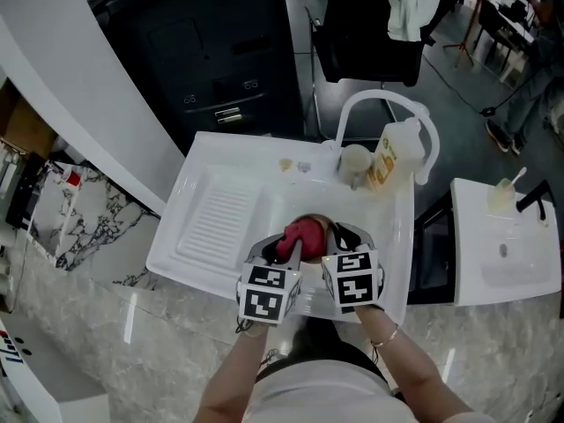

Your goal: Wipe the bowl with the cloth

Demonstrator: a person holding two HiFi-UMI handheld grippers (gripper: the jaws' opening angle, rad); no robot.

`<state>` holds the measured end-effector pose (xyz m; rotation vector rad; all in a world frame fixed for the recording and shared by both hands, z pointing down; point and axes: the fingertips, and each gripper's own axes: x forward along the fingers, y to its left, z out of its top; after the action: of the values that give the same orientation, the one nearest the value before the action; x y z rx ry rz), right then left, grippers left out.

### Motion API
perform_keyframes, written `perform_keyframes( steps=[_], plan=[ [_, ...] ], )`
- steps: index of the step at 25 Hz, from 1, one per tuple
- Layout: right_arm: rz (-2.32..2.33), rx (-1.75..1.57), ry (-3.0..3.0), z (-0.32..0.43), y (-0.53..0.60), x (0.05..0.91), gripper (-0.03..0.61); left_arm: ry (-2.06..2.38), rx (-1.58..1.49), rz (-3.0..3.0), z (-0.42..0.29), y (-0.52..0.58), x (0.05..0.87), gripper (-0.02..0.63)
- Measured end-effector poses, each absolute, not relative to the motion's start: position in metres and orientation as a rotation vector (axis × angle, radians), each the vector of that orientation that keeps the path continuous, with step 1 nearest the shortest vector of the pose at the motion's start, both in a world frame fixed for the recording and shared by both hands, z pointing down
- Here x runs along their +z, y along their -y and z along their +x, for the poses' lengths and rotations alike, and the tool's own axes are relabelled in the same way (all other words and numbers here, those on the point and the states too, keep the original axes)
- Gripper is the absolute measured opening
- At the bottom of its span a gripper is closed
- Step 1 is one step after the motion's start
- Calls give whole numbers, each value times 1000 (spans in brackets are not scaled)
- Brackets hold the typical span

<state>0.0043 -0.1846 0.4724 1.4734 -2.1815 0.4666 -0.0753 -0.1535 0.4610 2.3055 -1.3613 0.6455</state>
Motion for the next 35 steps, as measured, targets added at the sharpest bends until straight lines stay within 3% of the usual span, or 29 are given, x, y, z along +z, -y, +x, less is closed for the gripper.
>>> perform_keyframes(
  steps=[5,12,23,35],
  plan=[
    [1501,478,2179,11,186,471,17,1388,494,2311,-84,144,438,86],
    [1526,517,2252,0,178,448,16,1106,270,2308,-36,135,431,86],
    [1604,610,2210,22,169,456,29,1026,523,2348,-20,105,460,86],
    [1636,605,2183,34,167,458,21,1208,682,2361,-55,102,468,86]
  ],
)
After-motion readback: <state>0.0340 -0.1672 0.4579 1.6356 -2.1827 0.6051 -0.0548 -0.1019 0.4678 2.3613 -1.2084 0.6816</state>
